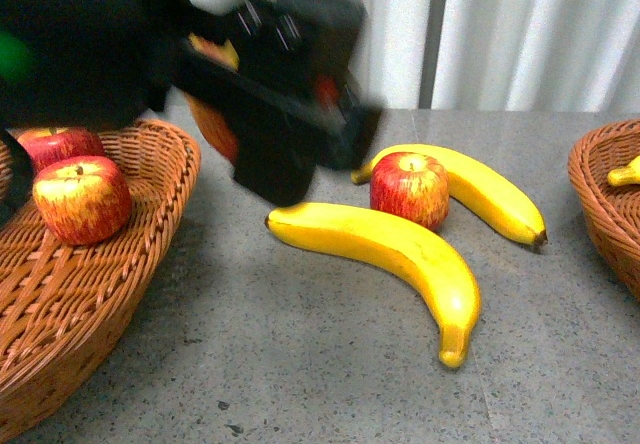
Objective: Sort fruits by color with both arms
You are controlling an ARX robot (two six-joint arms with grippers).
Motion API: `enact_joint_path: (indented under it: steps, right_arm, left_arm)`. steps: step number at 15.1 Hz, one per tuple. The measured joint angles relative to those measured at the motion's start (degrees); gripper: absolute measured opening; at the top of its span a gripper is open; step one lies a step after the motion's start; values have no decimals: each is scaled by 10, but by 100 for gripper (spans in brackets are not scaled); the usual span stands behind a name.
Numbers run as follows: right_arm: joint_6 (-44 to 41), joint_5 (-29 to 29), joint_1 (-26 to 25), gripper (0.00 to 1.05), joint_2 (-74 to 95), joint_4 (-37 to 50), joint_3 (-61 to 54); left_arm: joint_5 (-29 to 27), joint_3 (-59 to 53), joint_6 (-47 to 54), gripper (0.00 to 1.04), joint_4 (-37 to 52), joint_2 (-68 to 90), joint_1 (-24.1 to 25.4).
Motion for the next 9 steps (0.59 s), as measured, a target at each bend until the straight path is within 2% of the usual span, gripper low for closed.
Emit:
enact_joint_path:
  steps: [2, 4, 9]
  right_arm:
    - [0, 0, 0, 98, 0, 0, 0]
    - [0, 0, 0, 98, 0, 0, 0]
    - [0, 0, 0, 98, 0, 0, 0]
  left_arm:
    - [-89, -32, -64, 70, 31, -83, 63]
    - [-148, -85, -151, 70, 7, -135, 146]
    - [-126, -157, -235, 70, 21, -109, 240]
